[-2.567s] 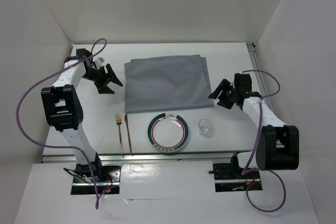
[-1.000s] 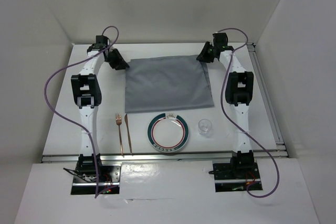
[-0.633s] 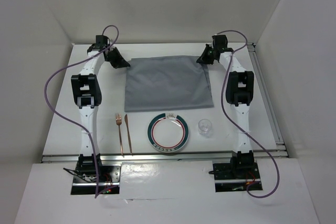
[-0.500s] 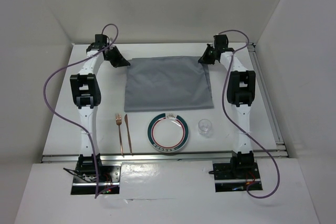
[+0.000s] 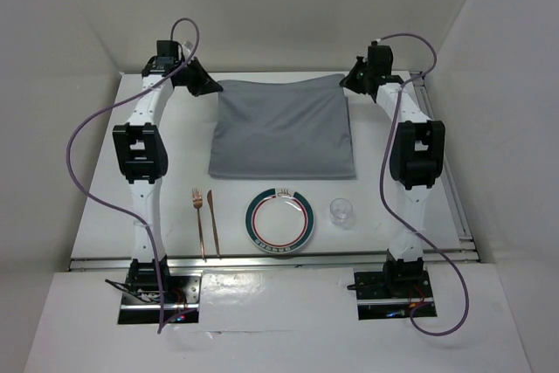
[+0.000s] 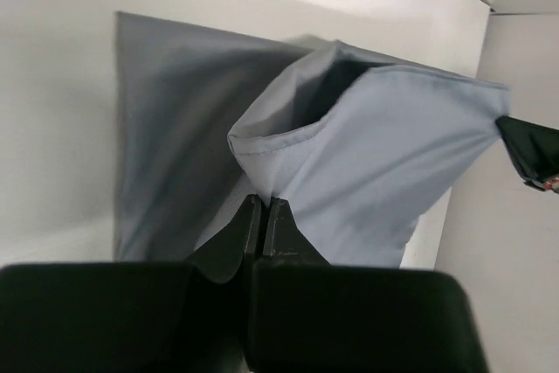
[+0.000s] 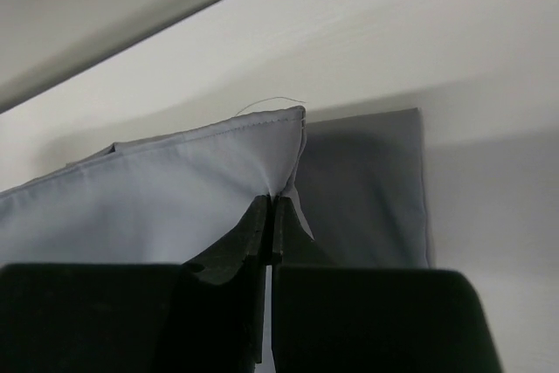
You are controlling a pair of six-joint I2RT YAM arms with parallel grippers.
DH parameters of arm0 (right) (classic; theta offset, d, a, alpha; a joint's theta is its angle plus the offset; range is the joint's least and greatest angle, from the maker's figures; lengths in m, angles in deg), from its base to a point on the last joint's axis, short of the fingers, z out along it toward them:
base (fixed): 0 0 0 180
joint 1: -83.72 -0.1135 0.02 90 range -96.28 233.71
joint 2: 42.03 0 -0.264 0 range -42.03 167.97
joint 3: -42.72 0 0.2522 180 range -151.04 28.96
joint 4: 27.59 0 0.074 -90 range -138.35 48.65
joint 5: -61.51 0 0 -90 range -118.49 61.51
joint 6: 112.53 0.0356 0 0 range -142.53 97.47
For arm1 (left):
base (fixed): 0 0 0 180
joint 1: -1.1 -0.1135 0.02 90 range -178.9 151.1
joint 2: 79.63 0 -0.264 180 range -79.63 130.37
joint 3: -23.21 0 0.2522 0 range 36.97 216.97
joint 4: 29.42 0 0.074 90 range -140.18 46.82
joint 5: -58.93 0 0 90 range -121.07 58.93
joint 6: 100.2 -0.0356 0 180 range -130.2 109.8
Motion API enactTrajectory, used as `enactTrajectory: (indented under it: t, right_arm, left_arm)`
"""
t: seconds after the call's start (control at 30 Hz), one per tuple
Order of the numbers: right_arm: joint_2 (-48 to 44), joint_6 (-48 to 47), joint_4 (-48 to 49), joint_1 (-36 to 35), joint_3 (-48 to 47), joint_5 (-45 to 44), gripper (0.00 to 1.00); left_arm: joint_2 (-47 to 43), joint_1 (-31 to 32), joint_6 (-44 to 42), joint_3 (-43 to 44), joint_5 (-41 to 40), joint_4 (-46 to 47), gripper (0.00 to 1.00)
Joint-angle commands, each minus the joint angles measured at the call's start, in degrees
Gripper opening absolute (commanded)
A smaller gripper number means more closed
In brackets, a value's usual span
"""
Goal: Set the dinner table for one person
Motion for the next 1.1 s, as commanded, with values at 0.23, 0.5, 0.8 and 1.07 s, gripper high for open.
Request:
enactTrajectory:
  t: [0.23, 0.5, 0.8, 1.07]
  right_arm:
    - [5.16, 1.02, 0.0, 1.42, -1.51, -3.9, 0.21]
    - [7.64, -2.67, -8.97, 1.95, -9.7, -2.22, 0.97]
    - [-18.63, 0.23, -4.57, 1.95, 18.15, -2.4, 0.8]
    - [-39.81, 6.38, -5.36, 3.71, 49.09, 1.64, 0.54]
  left_arm:
    - [8.47, 1.05, 4.57, 5.8, 2.65, 3.99, 0.78]
    - [-1.98, -0.7, -0.08, 0.97, -5.86, -1.36, 1.0]
    - [-20.08, -1.23, -5.09, -16.63, -27.07, -12.02, 0.85]
    - [-35.12, 1.57, -6.6, -51.92, -16.79, -5.17, 0.65]
